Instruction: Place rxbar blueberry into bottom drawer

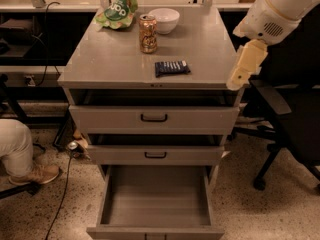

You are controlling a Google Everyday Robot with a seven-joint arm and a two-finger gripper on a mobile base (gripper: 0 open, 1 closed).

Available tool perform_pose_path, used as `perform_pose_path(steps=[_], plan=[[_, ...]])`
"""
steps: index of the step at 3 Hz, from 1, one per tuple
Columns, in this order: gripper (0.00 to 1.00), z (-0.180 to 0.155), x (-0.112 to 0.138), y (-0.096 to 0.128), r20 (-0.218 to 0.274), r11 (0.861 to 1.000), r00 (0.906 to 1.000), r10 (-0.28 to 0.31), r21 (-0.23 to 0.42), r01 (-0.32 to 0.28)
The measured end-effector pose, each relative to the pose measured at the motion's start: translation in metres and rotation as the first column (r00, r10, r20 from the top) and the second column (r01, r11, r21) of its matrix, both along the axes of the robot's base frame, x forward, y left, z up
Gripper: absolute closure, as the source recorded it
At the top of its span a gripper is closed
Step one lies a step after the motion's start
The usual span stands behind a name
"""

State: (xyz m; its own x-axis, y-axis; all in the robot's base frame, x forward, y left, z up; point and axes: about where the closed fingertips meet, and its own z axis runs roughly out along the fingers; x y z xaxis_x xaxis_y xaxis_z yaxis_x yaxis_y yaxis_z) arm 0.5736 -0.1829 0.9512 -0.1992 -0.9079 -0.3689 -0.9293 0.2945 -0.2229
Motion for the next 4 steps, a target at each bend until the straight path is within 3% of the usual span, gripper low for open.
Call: perform_pose_path(steps=[2, 3, 4], plan=[[0.00, -0.006, 0.011, 0.004, -0.003, 1.000, 1.0000, 0.002, 0.016, -0.002], [0.00, -0.020, 0.052, 0.022, -0.007, 0.998, 0.9985, 0.055, 0.019, -0.055], [0.00, -0.057, 0.132, 0.063, -0.019, 0.996, 0.9961, 0.086, -0.007, -0.086]])
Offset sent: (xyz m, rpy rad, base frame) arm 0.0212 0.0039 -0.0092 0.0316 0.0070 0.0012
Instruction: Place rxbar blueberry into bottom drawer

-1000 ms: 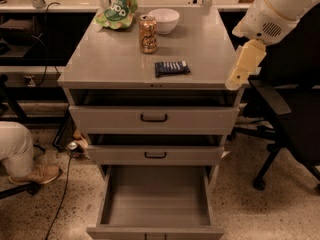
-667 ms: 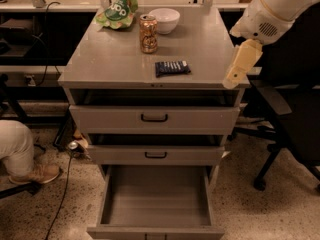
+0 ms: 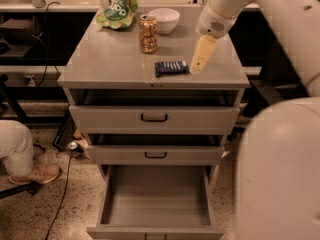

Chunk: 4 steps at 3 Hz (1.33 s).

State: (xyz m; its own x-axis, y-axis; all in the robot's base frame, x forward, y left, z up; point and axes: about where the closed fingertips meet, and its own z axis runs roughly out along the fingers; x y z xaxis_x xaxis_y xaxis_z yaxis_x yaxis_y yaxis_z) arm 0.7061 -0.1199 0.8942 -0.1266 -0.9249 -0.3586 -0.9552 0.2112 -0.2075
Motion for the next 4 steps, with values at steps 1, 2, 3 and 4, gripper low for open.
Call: perform_pose_path(steps=[1, 2, 3, 4], plan=[[0.00, -0.017, 0.031, 0.018, -0.008, 1.000, 0.9999, -0.010, -0.014, 0.010], [0.00, -0.042, 0.049, 0.040, -0.049, 0.999, 0.9988, -0.002, -0.037, 0.000], [0.00, -0.059, 0.059, 0.051, -0.073, 0.998, 0.9973, -0.006, -0.063, 0.002], [0.25, -0.071, 0.066, 0.057, -0.091, 0.997, 0.9957, -0.017, -0.082, 0.010]])
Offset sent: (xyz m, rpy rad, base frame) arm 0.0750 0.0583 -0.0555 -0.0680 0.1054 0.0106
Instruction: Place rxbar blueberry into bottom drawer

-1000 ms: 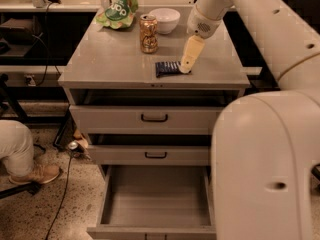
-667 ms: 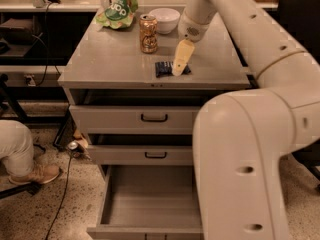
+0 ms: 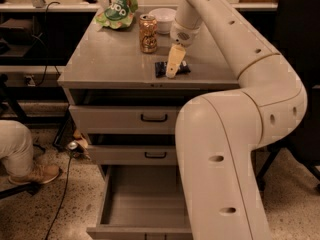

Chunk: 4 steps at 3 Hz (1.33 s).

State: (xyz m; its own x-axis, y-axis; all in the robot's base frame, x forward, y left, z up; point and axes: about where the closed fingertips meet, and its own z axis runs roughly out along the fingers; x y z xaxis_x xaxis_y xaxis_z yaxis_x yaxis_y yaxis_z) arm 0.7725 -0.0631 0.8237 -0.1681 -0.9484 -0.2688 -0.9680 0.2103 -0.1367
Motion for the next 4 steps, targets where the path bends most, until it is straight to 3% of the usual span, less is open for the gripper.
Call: perform_pose_path(steps=[1, 2, 3, 4], plan=[[0.47, -0.001, 0.003, 0.001, -0.002, 1.000, 1.0000, -0.007, -0.001, 0.007], [0.79, 0.004, 0.003, 0.000, 0.000, 1.000, 0.9999, -0.010, 0.000, 0.010], [0.99, 0.005, 0.003, 0.000, 0.000, 1.000, 0.9999, -0.010, 0.000, 0.010], [1.00, 0.041, -0.009, -0.029, 0.057, 0.997, 0.9957, -0.073, 0.043, 0.070]])
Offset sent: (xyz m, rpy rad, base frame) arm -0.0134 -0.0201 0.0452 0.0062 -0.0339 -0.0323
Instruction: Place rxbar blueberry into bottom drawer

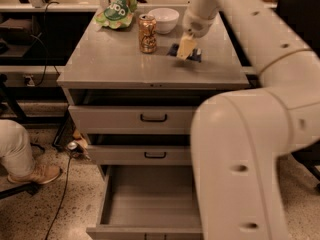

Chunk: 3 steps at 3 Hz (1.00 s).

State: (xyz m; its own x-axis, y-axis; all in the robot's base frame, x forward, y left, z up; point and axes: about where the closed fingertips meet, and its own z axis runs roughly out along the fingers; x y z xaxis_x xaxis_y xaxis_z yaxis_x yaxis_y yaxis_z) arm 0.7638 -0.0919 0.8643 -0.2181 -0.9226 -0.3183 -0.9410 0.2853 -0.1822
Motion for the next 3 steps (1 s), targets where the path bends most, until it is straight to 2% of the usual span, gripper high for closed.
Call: perform_pose_path(steps=[1, 2, 3], plan=[[1.00, 0.065, -0.056, -0.047, 0.051, 0.991, 0.9905, -0.128, 0.057, 0.125], [1.00, 0.073, -0.110, -0.067, 0.010, 0.976, 0.9790, -0.204, 0.079, 0.202], [1.00, 0.073, -0.110, -0.067, 0.010, 0.976, 0.9790, -0.204, 0.078, 0.202]])
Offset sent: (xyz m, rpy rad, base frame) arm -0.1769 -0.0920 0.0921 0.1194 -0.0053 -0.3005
